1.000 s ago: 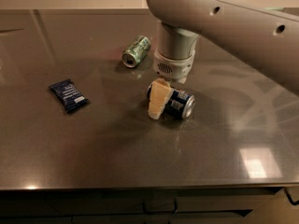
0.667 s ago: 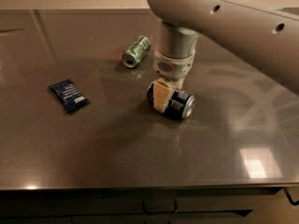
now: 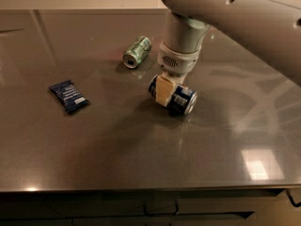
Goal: Place pepsi can upright
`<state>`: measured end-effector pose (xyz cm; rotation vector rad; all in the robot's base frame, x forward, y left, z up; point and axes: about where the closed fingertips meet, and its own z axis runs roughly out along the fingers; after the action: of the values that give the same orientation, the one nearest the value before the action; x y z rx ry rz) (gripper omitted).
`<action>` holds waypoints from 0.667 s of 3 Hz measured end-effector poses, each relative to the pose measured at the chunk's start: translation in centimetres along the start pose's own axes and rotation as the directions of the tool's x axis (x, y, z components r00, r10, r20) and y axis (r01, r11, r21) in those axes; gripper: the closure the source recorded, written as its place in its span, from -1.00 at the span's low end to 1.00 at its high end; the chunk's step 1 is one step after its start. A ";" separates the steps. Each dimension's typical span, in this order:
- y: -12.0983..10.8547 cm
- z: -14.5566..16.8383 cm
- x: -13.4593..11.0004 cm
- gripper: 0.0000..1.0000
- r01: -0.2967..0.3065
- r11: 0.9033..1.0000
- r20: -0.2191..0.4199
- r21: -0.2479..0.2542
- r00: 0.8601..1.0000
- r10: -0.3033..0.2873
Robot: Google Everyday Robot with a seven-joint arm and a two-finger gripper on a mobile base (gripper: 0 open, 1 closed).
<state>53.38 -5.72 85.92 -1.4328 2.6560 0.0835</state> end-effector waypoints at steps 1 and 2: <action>0.6 -2.4 -0.9 1.00 0.055 0.998 0.143 -0.011 0.988 -0.053; 1.1 -4.7 -1.9 1.00 0.136 0.991 0.327 -0.019 0.937 -0.123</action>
Offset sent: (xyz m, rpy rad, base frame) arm -0.0069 0.0225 0.0891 0.5327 -0.2875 0.2575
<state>53.11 -4.06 90.82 -1.4575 2.3021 0.3341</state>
